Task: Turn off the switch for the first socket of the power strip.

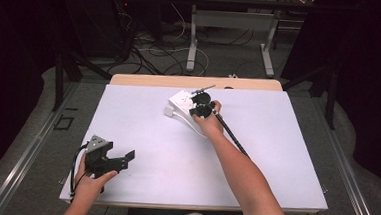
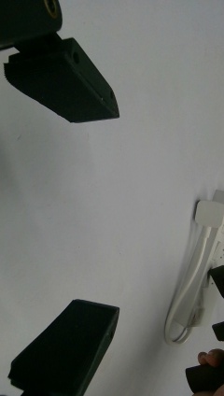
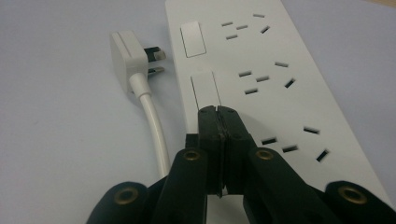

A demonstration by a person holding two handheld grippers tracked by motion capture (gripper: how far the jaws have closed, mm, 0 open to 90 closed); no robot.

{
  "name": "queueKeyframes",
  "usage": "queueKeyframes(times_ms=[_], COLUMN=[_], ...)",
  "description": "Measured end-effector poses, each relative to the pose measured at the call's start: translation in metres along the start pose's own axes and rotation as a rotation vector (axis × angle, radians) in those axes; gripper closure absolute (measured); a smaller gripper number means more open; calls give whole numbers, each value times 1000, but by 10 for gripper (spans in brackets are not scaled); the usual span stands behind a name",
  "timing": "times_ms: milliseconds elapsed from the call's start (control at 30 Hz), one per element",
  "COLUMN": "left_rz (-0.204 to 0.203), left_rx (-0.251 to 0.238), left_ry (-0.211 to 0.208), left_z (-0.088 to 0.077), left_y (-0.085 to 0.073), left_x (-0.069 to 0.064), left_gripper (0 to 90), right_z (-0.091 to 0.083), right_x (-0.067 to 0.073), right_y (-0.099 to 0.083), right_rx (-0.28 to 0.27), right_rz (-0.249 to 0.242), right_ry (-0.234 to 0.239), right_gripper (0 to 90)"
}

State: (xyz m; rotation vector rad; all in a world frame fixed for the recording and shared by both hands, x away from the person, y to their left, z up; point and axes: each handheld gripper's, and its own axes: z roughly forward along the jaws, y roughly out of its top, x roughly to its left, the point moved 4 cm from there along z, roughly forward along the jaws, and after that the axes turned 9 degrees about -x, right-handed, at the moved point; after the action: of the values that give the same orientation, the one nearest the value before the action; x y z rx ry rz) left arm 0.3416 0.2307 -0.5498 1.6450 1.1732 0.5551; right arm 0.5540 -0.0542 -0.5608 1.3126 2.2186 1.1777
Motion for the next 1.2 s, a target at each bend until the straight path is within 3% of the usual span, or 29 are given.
queueKeyframes(times_ms=[233,600,867,967,1133,1200], left_rz=[2,2,-3,1,1,-3], left_rx=[1,3,7,3,4,7], left_ry=[2,1,1,2,2,1], left_z=[0,0,0,0,0,0], left_y=[0,0,0,0,0,0], left_x=[1,0,0,0,0,-1], left_gripper=[61,61,62,62,62,62], right_z=[1,-5,-10,-11,-15,-15], right_x=[0,2,2,3,7,7], right_y=[0,4,5,5,6,6], right_rx=[-8,-8,22,11,44,30], right_rz=[16,0,-14,-32,-20,-26], right_ry=[3,3,-5,12,5,18], right_gripper=[865,828,797,781,743,722])
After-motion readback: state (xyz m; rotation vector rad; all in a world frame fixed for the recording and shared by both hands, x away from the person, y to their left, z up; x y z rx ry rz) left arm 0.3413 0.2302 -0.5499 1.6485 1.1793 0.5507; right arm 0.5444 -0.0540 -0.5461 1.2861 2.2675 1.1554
